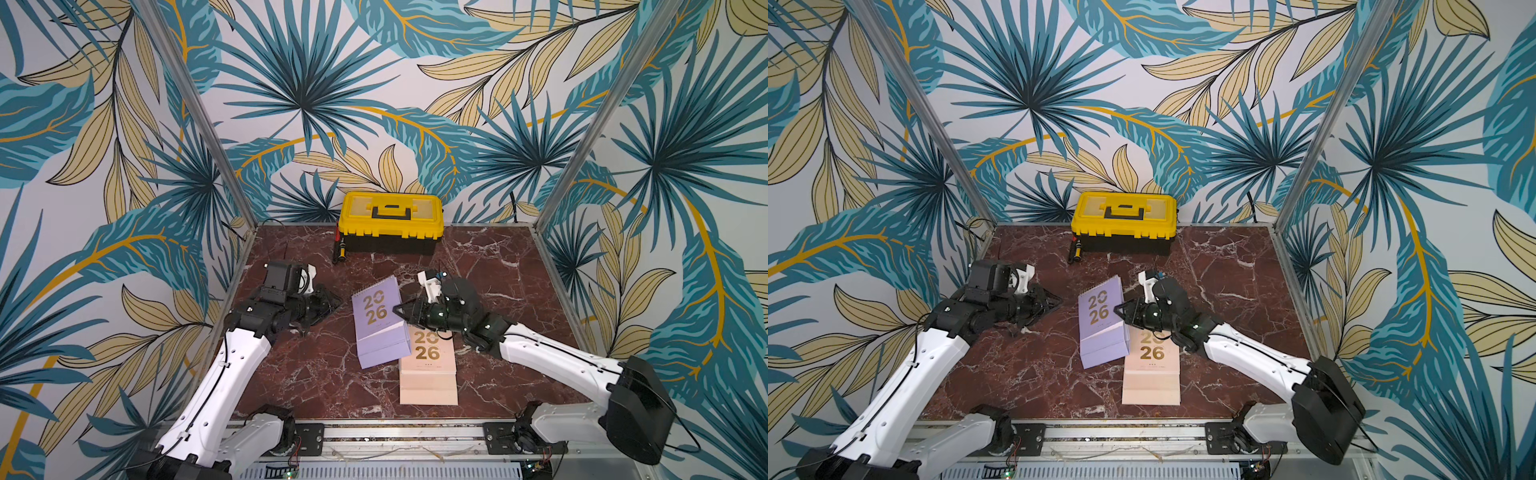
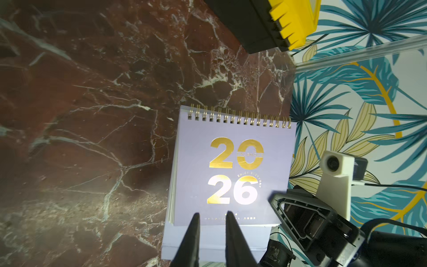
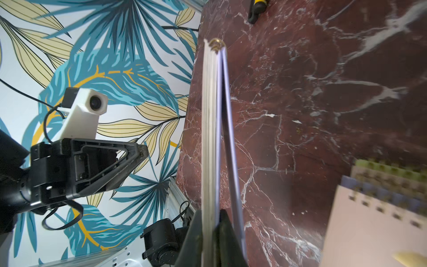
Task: Stack the calendars
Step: Place the calendar at the calendar.
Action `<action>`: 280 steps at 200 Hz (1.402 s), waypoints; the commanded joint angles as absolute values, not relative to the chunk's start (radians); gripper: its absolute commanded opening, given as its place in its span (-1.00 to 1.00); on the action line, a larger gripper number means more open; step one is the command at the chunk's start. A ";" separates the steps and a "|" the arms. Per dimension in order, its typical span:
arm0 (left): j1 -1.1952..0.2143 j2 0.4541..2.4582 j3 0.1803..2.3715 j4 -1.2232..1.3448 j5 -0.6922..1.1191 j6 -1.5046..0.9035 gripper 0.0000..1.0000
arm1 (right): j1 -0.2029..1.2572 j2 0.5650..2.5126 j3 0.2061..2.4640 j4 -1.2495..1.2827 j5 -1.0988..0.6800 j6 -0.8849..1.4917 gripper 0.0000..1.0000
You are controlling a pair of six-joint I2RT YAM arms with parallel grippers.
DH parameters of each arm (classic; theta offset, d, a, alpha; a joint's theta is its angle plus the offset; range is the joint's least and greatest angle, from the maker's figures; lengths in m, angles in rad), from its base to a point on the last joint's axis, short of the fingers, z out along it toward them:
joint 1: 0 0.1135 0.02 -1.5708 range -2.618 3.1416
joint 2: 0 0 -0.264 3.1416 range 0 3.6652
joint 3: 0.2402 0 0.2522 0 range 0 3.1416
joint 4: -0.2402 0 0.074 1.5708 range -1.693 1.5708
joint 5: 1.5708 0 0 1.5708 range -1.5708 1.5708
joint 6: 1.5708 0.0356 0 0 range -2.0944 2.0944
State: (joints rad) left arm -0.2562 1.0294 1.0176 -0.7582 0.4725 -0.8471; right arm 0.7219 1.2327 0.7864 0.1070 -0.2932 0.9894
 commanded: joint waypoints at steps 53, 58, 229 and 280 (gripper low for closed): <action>-0.465 1.039 0.874 -0.425 0.407 -1.020 -0.57 | 0.695 0.688 0.483 0.048 -0.161 1.096 -1.00; -0.476 1.049 0.878 -0.424 0.402 -1.019 -0.57 | 0.691 0.655 0.460 0.043 -0.156 1.107 -1.00; -0.623 1.216 0.899 -0.336 0.349 -1.042 -0.56 | 0.464 0.478 0.255 -0.001 -0.537 1.223 -1.00; -0.638 1.238 0.896 -0.333 0.345 -1.044 -0.57 | 0.423 0.479 0.226 -0.003 -0.579 1.210 -1.00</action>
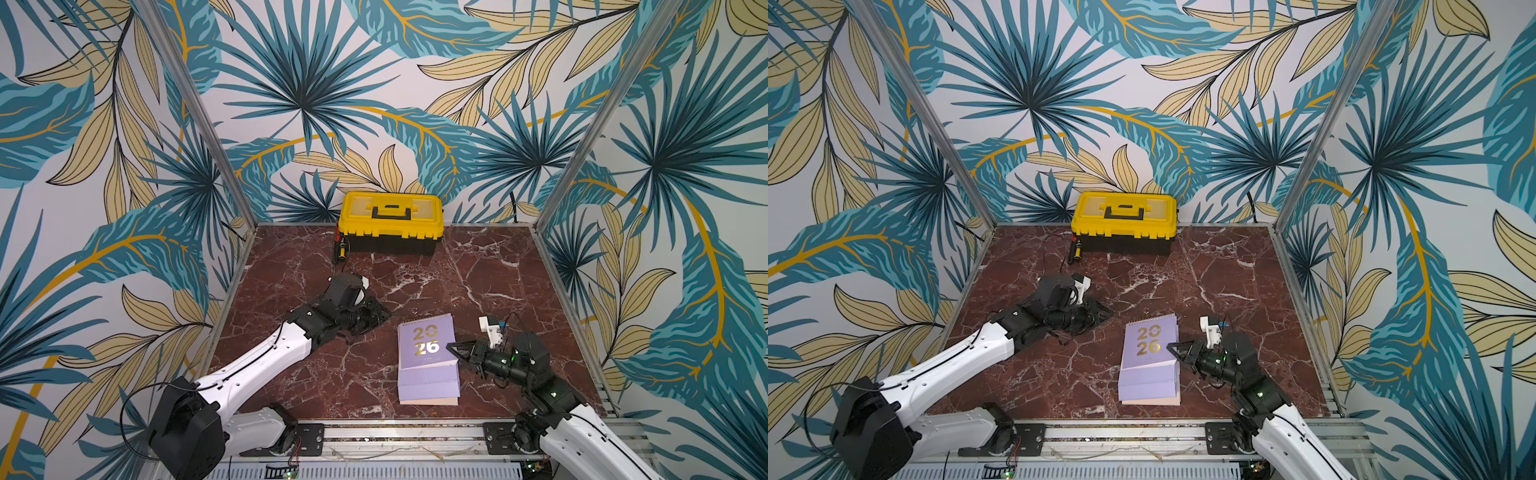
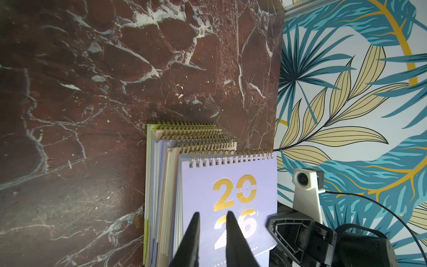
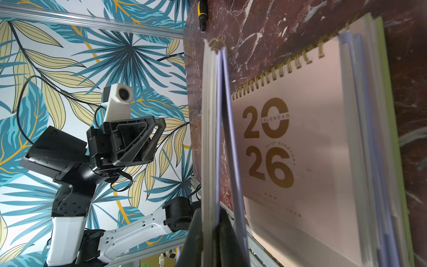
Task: Stack the calendars
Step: Place the calendar at the calendar.
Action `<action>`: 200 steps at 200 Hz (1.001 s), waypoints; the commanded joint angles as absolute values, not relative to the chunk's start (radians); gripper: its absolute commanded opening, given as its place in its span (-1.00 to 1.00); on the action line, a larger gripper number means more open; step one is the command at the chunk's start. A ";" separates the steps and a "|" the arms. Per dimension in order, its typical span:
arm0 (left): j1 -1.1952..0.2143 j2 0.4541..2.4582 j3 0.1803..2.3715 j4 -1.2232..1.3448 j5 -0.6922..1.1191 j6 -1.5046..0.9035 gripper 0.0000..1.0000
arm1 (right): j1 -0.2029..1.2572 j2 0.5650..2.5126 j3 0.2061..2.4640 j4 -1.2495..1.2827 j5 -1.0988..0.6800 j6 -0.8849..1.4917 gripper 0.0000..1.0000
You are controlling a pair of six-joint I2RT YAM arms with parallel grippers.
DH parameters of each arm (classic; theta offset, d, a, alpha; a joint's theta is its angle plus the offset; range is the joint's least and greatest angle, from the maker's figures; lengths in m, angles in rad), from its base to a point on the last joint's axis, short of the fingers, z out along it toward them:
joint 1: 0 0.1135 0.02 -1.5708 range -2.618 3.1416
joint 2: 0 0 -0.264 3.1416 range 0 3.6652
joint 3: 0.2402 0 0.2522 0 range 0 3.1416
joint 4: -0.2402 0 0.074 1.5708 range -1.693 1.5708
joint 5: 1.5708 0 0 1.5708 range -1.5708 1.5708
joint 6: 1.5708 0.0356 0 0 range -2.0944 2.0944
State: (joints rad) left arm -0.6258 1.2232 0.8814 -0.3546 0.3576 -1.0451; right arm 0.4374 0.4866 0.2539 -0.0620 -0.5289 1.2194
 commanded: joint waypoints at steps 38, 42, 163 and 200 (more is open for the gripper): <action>-0.650 1.253 0.894 -0.323 0.336 -1.048 -0.57 | 0.384 0.482 0.214 0.001 -0.602 1.204 -1.00; -0.650 1.254 0.894 -0.323 0.336 -1.048 -0.56 | 0.381 0.481 0.215 0.003 -0.604 1.206 -1.00; -0.664 1.309 0.892 -0.312 0.340 -1.045 -0.57 | 0.354 0.554 0.305 -0.333 -0.588 0.982 -0.79; -0.669 1.319 0.888 -0.313 0.335 -1.044 -0.55 | 0.354 0.594 0.355 -0.468 -0.530 0.905 -0.58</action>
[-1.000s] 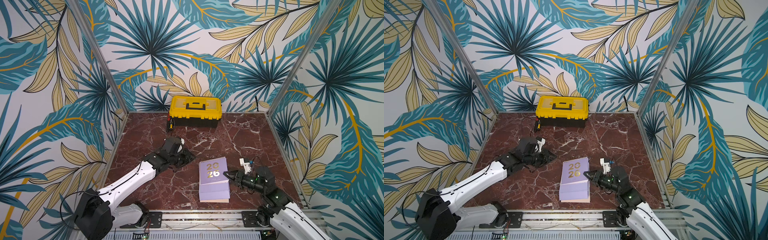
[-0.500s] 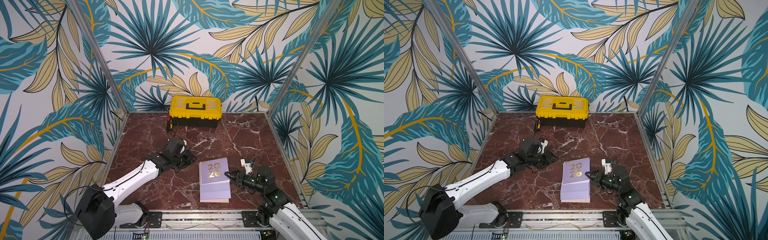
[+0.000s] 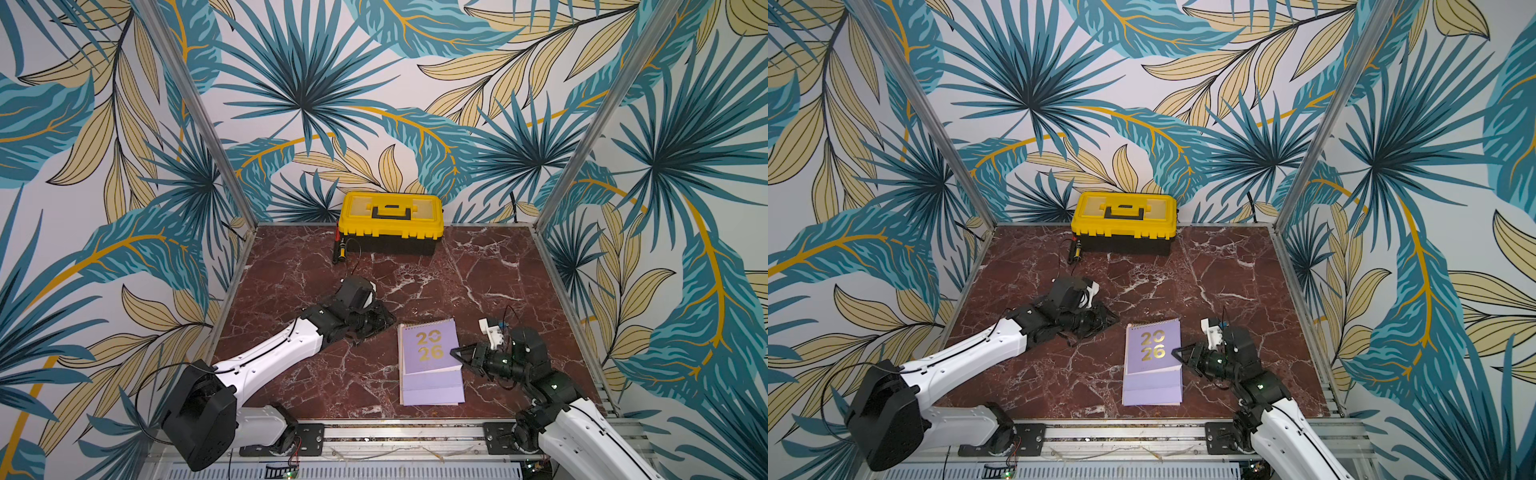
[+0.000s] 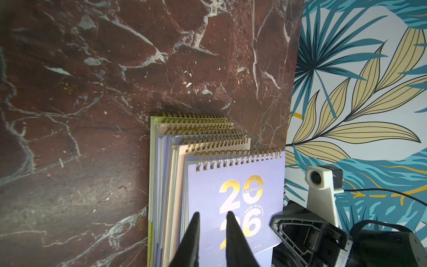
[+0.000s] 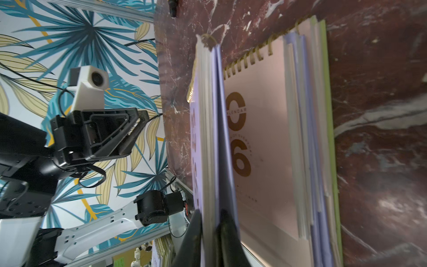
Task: Stack the calendars
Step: Place the calendar at the calendar, then adjust the calendars at the calendar.
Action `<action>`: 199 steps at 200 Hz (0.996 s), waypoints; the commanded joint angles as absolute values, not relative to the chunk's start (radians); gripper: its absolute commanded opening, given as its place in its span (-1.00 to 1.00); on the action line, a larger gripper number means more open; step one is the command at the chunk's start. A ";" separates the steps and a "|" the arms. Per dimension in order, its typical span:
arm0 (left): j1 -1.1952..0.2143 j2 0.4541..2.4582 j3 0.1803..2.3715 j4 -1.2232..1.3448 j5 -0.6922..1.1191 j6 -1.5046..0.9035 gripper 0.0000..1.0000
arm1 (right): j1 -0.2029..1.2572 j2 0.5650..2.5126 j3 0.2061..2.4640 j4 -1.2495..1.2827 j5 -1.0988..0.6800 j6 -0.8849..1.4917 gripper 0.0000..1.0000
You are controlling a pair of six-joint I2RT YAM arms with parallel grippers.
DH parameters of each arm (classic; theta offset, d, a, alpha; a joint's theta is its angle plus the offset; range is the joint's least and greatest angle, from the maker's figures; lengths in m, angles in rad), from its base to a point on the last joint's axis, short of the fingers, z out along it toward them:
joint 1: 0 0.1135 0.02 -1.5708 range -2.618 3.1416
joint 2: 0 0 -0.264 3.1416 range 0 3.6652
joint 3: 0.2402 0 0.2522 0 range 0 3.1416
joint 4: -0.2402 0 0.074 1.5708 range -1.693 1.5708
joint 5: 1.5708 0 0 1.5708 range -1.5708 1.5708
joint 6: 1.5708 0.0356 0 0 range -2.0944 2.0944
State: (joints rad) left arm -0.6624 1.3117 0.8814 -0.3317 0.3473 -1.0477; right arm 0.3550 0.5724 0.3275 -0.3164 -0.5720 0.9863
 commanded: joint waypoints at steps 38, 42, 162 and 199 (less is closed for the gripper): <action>-0.670 1.329 0.882 -0.301 0.336 -1.045 -0.55 | 0.353 0.662 0.433 -0.593 -0.474 0.823 -0.28; -0.670 1.331 0.881 -0.302 0.337 -1.045 -0.55 | 0.354 0.670 0.444 -0.605 -0.468 0.813 -0.24; -0.724 1.481 0.878 -0.352 0.278 -1.010 -0.88 | 0.355 0.882 0.744 -0.906 -0.084 0.657 -0.57; -0.749 1.525 0.929 -0.451 0.206 -0.981 -1.00 | 0.362 0.993 0.747 -0.835 -0.072 0.643 -0.87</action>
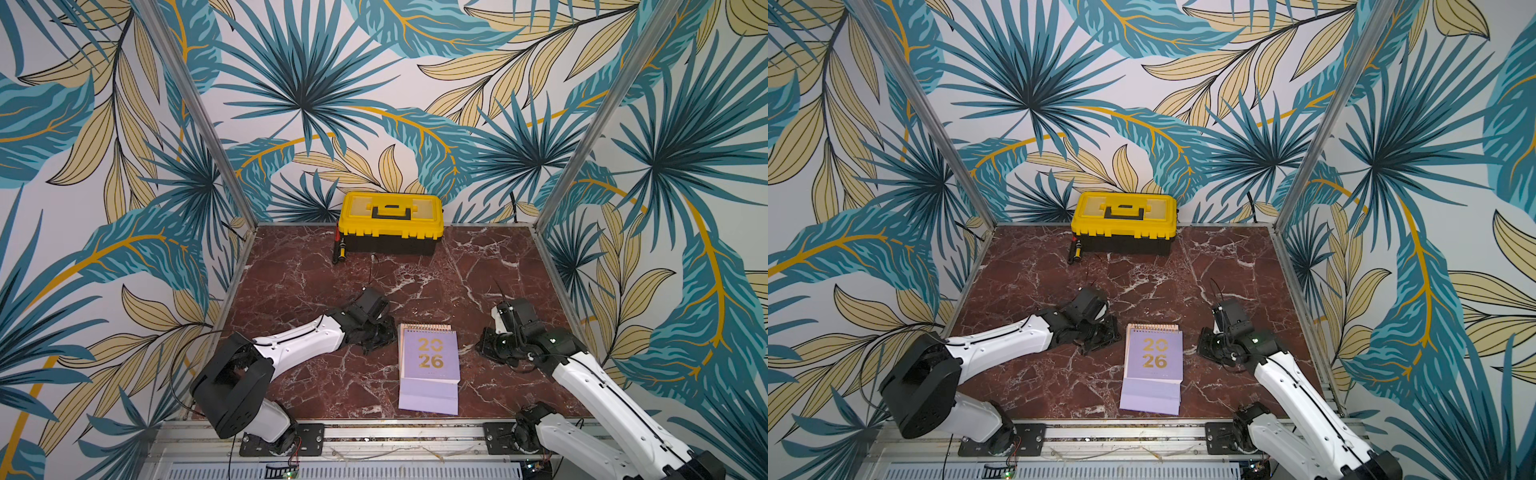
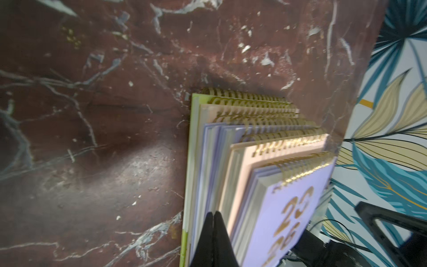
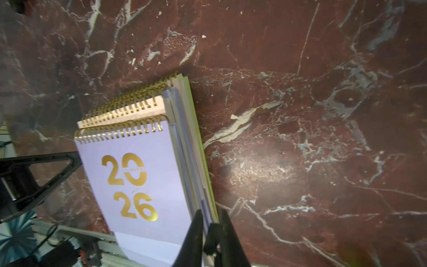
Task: Stack the calendars
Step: Adjust the calendars at the calendar.
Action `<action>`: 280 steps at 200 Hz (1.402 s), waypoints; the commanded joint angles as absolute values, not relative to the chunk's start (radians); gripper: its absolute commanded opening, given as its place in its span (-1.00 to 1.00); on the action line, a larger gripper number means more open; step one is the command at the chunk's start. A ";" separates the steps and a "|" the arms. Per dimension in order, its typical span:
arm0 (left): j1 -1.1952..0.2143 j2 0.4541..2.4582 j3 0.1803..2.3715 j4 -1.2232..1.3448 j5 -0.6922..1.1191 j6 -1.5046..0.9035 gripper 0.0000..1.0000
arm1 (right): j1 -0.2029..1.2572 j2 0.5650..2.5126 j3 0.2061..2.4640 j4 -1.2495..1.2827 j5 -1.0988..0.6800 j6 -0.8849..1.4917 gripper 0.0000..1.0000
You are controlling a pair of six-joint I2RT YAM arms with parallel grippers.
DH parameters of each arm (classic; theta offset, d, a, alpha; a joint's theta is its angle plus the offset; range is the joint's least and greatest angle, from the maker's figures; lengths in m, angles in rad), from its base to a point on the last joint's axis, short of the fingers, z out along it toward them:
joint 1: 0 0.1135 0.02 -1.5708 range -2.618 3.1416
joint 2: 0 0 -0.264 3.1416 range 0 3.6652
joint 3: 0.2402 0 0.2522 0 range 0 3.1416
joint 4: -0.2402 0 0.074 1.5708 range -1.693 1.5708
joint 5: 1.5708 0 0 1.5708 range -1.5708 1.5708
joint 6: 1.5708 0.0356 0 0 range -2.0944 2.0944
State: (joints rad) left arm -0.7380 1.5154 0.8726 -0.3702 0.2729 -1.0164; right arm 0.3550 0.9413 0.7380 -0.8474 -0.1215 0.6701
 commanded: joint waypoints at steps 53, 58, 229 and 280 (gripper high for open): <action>-0.761 1.583 0.967 -0.466 0.208 -0.966 -1.00 | 0.388 1.126 0.779 -0.768 -0.049 0.628 -1.00; -0.762 1.589 0.972 -0.465 0.209 -0.965 -1.00 | 0.391 1.136 0.783 -0.762 -0.048 0.625 -1.00; -0.779 1.669 1.030 -0.468 0.246 -0.950 -1.00 | 0.485 1.370 0.886 -0.639 -0.070 0.627 -1.00; -0.779 1.653 1.045 -0.525 0.208 -0.931 -1.00 | 0.486 1.286 0.895 -0.773 0.029 0.618 -1.00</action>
